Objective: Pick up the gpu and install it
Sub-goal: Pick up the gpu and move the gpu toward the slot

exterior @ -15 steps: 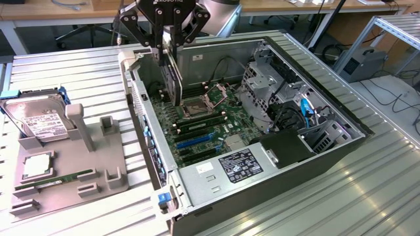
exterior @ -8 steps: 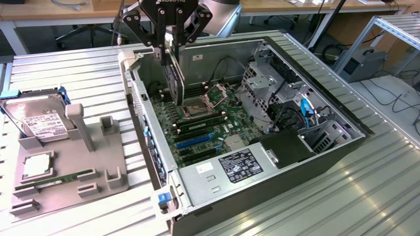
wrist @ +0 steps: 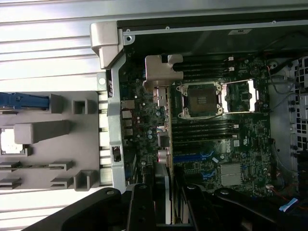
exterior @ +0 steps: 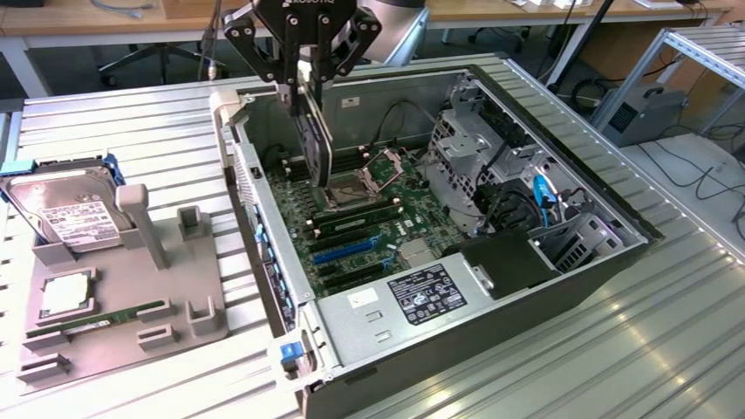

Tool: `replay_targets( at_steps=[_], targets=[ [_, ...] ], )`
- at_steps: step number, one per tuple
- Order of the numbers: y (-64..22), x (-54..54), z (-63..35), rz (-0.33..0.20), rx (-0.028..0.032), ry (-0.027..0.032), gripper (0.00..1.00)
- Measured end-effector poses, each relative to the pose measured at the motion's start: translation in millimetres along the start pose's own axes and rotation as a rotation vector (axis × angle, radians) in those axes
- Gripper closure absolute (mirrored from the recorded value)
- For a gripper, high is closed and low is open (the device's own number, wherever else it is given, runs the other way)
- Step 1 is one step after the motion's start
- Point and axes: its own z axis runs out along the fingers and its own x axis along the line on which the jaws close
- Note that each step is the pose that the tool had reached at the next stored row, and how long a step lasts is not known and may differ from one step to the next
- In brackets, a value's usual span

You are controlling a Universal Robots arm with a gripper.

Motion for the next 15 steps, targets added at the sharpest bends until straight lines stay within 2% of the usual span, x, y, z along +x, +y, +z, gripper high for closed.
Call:
replay_targets(
  at_steps=[15],
  targets=[
    [0.5,-7.3,0.3,0.0,0.0,0.0,0.73]
  ],
)
